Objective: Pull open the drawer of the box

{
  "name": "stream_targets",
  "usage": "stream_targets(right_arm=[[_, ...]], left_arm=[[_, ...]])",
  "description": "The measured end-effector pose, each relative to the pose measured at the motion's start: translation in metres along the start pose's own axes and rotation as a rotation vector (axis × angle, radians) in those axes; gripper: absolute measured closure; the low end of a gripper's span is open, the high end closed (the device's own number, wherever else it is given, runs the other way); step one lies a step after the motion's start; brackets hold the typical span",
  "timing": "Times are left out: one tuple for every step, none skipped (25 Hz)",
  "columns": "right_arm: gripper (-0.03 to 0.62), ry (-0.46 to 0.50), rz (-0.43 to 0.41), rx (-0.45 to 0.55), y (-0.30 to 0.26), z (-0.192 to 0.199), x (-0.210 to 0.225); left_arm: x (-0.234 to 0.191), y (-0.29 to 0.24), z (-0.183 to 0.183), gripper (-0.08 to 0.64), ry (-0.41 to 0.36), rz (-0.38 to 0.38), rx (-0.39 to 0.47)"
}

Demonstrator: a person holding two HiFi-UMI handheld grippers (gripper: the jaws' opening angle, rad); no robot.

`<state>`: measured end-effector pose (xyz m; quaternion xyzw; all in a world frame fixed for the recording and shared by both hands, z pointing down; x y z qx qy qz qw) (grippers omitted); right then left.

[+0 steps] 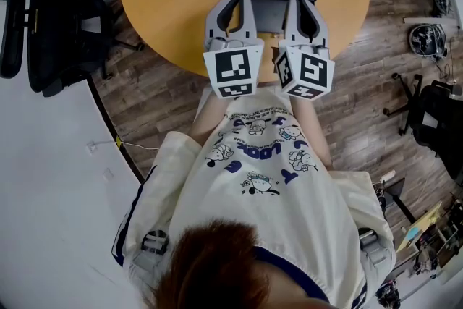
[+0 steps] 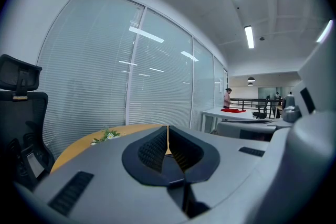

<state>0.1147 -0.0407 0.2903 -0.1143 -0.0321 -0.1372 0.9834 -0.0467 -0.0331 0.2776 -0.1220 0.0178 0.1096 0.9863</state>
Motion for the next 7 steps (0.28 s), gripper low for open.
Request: stream_targets(right_arm=[[0.551, -0.001, 0.000, -0.001, -0.0006, 0.0003, 0.0000], [0.551, -0.001, 0.000, -0.001, -0.0012, 0.0005, -0.0002], [0.551, -0.002, 0.001, -0.003, -0.0018, 0.0006, -0.0004], [0.551, -0.002, 0.001, -0.004, -0.0023, 0.0007, -0.0008], [0.551, -0.003, 0.001, -0.005, -0.0029, 0.0008, -0.0012], [0.551, -0.004, 0.001, -0.006, -0.0036, 0.0009, -0.0017], [0.551, -0.005, 0.001, -0.007, -0.0042, 0.0010, -0.0023]], left_arm=[[-0.0003, -0.0007, 0.0001, 0.538, 0.000, 0.001, -0.001], [-0.0007, -0.0013, 0.0002, 0.539, -0.001, 0.001, -0.002], [-0.0012, -0.0019, 0.0003, 0.538, -0.001, 0.003, -0.004], [-0.0017, -0.0024, 0.0004, 0.539, -0.001, 0.003, -0.006], [-0.0023, -0.0029, 0.0004, 0.540, -0.001, 0.004, -0.009], [-0.0030, -0.0033, 0.0003, 0.538, -0.001, 0.005, -0.010], [-0.0037, -0.0037, 0.0003, 0.540, -0.001, 0.005, -0.012]])
Point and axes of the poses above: the fingertips, and each gripper's own axes: y backward along the fingers, x to its right, z out of its underside, the point moved 10 cm from there along y, backward along the fingers, and after that the axes turned 5 degrees about -x, right-handed, at the moved point
